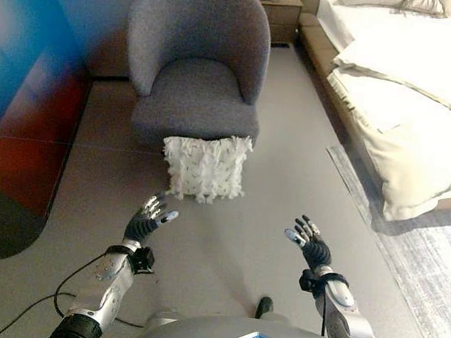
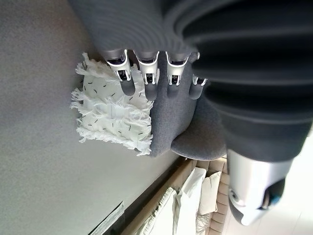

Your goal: Pick up the cushion and take it to the sofa

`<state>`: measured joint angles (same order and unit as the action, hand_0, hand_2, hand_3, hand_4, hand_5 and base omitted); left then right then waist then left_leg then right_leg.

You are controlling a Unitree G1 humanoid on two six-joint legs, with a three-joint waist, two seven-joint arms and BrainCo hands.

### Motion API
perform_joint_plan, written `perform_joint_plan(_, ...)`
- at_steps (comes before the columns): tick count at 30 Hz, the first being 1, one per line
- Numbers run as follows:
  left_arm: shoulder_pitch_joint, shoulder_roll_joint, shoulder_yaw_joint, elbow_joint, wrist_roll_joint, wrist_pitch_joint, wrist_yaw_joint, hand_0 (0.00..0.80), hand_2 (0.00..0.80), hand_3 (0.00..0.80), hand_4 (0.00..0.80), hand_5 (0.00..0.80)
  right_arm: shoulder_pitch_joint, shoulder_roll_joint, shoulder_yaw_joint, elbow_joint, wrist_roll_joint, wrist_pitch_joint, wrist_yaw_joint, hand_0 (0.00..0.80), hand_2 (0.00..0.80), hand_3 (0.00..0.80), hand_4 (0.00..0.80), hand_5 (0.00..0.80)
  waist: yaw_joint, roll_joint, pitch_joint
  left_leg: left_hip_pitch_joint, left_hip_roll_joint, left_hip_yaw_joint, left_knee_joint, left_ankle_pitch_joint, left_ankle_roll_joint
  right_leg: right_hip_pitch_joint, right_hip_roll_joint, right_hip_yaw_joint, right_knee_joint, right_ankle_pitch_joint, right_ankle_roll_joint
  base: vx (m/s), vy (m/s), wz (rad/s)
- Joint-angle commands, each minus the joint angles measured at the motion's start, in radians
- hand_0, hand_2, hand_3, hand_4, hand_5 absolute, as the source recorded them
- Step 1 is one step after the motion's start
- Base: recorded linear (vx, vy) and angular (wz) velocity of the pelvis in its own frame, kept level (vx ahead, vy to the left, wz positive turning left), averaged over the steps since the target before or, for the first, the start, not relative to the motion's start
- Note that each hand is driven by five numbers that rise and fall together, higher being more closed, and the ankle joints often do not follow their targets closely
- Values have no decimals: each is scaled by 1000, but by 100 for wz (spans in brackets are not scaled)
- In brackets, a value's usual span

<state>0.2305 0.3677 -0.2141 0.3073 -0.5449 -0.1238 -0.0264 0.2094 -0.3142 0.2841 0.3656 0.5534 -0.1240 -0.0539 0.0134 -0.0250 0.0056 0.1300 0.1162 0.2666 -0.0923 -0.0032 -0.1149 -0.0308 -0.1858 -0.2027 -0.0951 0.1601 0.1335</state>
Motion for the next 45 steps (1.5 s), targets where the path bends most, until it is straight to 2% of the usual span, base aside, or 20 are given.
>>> perform_joint_plan(1,-71,13,24,-4,-19,-67,-9,0,0,0,0,0,-71,18,-35,-37,-2,-63,-12,0,0,0,0,0,-8,-6,52,-64,-72,-55,5,-7,99,92,42,-30,8,-95,-6,0,0,0)
perform_joint_plan(8,-55,15,32,-22,-50,-68,-48,0,0,0,0,0,-51,24,-40,-42,-1,-59,-10,0,0,0,0,0,-10,-7,45,-52,-73,-50,5,-13,99,100,38,-32,8,-94,-1,0,0,0)
perform_joint_plan(14,-63,12,24,-10,-36,-77,-25,0,0,0,0,0,-57,25,-35,-40,-7,-59,-11,0,0,0,0,0,-12,-8,47,-51,-74,-47,5,-14,100,100,38,-31,8,-93,-2,0,0,0)
perform_joint_plan(18,-70,14,18,-3,-19,-70,-10,0,0,0,0,0,-68,16,-25,-35,-130,-71,-69,0,0,0,0,0,-11,-8,48,-51,-74,-48,5,-12,99,100,39,-28,8,-93,-3,0,0,0)
perform_joint_plan(20,-83,9,24,-9,-157,-18,-69,0,0,0,0,0,-81,-4,-17,-40,-198,-68,-100,0,0,0,0,0,-10,-7,50,-52,-73,-51,5,-11,99,100,39,-28,8,-92,-2,0,0,0)
perform_joint_plan(22,-86,-22,39,-16,-326,49,-138,0,0,0,0,0,-89,-14,-15,-55,-154,-51,-86,0,0,0,0,0,-9,-7,51,-49,-73,-52,5,-13,99,103,39,-27,8,-93,-3,0,0,0)
perform_joint_plan(23,-87,-42,49,-9,-411,84,-176,0,0,0,0,0,-94,-10,-20,-60,-35,-39,-44,0,0,0,0,0,-9,-7,52,-47,-73,-52,5,-13,99,105,39,-28,8,-93,-3,0,0,0)
perform_joint_plan(24,-91,-77,66,17,-513,124,-240,0,0,0,0,0,-102,28,-42,-53,209,-9,37,0,0,0,0,0,-9,-8,55,-41,-72,-51,5,-15,99,111,39,-31,8,-94,-4,0,0,0)
perform_joint_plan(26,-93,-115,74,64,-627,162,-349,0,0,0,0,0,-100,91,-72,-39,380,8,172,0,0,0,0,0,-11,-8,52,-40,-68,-45,5,-18,97,111,40,-35,8,-94,-7,0,0,0)
perform_joint_plan(28,-93,-138,67,69,-739,220,-436,0,0,0,0,0,-95,130,-76,-41,554,57,318,0,0,0,0,0,-12,-6,52,-42,-66,-41,5,-19,97,108,39,-40,8,-95,-7,0,0,0)
perform_joint_plan(31,-91,-168,63,74,-870,353,-603,0,0,0,0,0,-80,173,-76,-46,771,171,561,0,0,0,0,0,-14,-1,53,-43,-66,-31,5,-21,96,104,37,-45,8,-96,-3,0,0,0)
perform_joint_plan(34,-85,-186,47,63,-958,437,-670,0,0,0,0,0,-77,200,-85,-43,965,288,706,0,0,0,0,0,-11,3,50,-45,-67,-27,5,-22,94,100,32,-52,8,-94,2,0,0,0)
perform_joint_plan(35,-81,-191,43,59,-985,463,-686,0,0,0,0,0,-73,208,-87,-47,1005,335,748,0,0,0,0,0,-9,4,47,-43,-67,-27,5,-24,94,101,30,-53,8,-95,4,40,8,1)
perform_joint_plan(37,-68,-198,30,42,-1014,505,-717,0,0,0,0,0,-56,208,-75,-63,976,366,811,0,0,0,0,0,-7,6,41,-40,-69,-28,5,-27,94,104,26,-56,8,-97,7,50,6,1)
perform_joint_plan(41,-52,-184,-5,15,-1000,551,-797,0,0,0,0,0,-35,182,-29,-61,923,364,884,0,0,0,0,0,-1,5,32,-37,-72,-32,5,-27,91,107,22,-63,8,-100,9,37,-3,3)
perform_joint_plan(45,-44,-176,-29,-6,-997,554,-802,0,0,0,0,0,-15,160,5,-54,902,341,948,0,0,0,0,0,0,4,26,-36,-73,-30,5,-28,91,109,21,-66,8,-100,12,22,-5,7)
